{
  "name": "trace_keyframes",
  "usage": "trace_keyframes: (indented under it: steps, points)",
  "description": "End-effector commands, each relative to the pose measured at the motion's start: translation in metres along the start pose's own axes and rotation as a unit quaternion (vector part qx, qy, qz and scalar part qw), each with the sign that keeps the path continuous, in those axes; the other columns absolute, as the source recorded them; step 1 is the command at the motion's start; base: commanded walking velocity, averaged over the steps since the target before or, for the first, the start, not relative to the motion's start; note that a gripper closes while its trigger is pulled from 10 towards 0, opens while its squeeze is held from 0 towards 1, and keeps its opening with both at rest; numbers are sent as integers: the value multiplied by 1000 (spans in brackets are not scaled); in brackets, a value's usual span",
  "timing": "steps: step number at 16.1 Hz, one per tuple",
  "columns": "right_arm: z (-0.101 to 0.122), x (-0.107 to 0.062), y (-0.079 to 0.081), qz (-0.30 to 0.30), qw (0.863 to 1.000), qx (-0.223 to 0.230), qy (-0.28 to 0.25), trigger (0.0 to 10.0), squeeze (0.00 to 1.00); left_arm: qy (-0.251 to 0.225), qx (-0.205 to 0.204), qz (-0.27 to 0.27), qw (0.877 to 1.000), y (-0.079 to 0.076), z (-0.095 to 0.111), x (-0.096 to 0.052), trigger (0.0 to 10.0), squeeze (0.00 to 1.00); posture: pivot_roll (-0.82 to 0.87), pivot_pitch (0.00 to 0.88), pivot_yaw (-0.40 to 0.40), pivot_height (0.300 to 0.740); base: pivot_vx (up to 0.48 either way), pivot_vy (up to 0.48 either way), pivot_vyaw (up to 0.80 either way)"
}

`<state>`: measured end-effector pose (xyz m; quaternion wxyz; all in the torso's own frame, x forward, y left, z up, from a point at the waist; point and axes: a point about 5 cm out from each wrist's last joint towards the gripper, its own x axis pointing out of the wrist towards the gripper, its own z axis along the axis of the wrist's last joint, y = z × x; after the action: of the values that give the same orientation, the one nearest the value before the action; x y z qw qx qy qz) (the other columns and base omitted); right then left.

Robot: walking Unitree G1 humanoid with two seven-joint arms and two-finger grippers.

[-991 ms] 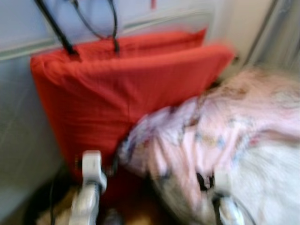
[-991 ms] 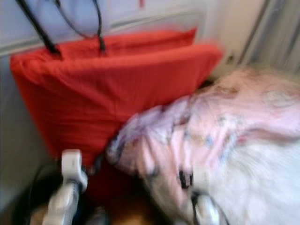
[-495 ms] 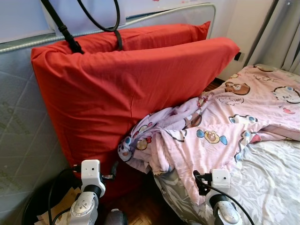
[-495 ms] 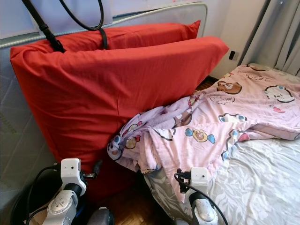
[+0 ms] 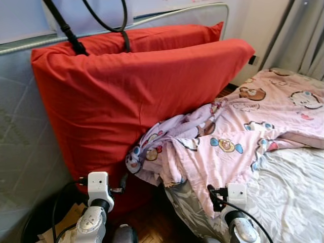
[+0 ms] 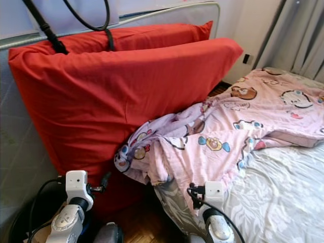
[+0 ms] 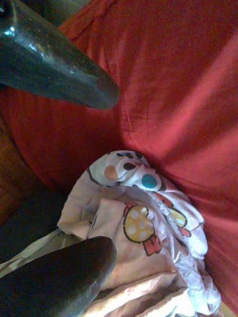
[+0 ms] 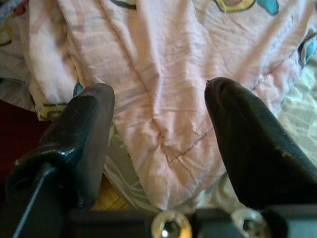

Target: Clean up the room

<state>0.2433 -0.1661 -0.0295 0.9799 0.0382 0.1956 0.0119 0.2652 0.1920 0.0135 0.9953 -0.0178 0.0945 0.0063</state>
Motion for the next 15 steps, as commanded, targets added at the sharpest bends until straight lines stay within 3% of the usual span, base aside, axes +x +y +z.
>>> trace_keyframes:
  steps: [1,13,15]
  points:
    - [3,3,3,7,1000,1,-2,10000,0,-2,-1,-2,1000,-1,4,3,10000,0,0,0,-9,606,0,0,0]
    - [-1,3,12,36,999,1,7,10000,0,3,-6,-7,1000,-2,4,3,10000,0,17,0,-7,606,0,0,0]
    - [-2,2,14,48,999,-7,11,10000,0,2,-5,-6,1000,-1,4,3,10000,0,18,0,-6,606,244,0,756]
